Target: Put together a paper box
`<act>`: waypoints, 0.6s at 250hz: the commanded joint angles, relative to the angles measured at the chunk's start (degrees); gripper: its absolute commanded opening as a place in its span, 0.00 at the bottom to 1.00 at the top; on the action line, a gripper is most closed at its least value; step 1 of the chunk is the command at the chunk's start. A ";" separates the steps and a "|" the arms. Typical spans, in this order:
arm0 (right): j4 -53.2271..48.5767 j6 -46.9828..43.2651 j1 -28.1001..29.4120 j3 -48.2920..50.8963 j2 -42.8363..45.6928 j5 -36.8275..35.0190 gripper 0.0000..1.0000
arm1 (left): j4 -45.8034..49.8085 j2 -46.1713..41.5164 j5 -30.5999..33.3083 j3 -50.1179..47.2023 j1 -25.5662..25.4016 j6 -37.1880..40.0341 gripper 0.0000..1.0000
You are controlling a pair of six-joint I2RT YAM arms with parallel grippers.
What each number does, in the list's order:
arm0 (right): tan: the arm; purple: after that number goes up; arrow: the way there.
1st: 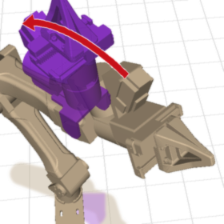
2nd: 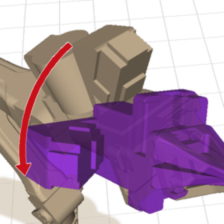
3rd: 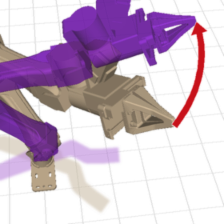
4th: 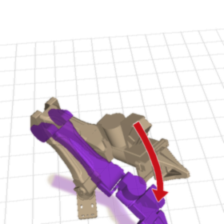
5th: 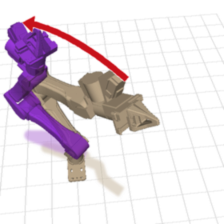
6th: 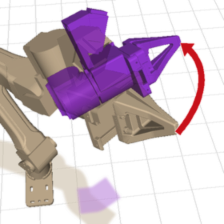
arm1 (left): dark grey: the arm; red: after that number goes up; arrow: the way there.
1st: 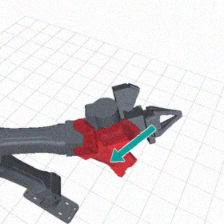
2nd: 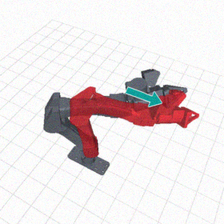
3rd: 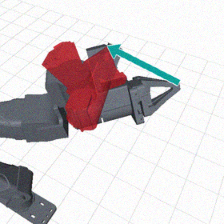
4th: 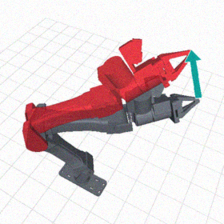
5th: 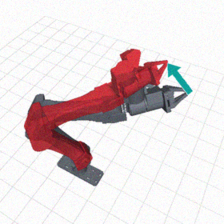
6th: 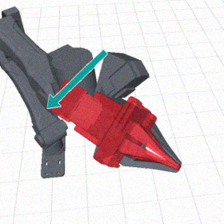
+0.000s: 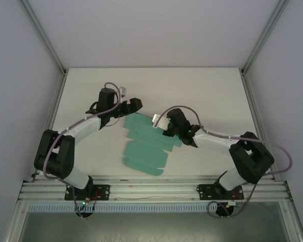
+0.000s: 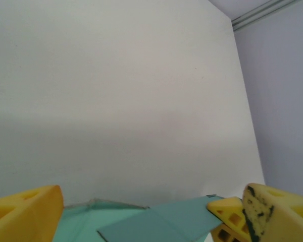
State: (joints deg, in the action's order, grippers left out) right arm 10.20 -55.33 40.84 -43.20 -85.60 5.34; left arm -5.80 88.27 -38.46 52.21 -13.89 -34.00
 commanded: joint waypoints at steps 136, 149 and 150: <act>8.93 -8.10 0.32 -1.66 -0.44 -4.72 0.00 | 3.56 -0.99 -2.08 -0.60 -2.22 4.94 0.31; 8.71 -8.05 0.36 -1.88 -0.40 -4.84 0.00 | 3.56 -0.99 -2.32 -0.90 -2.59 5.21 0.29; 8.75 -8.04 0.33 -1.88 -0.42 -4.83 0.00 | 3.54 -0.99 -2.36 -0.89 -2.61 5.24 0.28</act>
State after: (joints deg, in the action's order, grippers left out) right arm 16.64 -64.12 40.84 -42.83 -85.49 2.31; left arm -3.14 88.23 -38.54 52.03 -15.29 -30.92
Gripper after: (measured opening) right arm 0.046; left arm 0.310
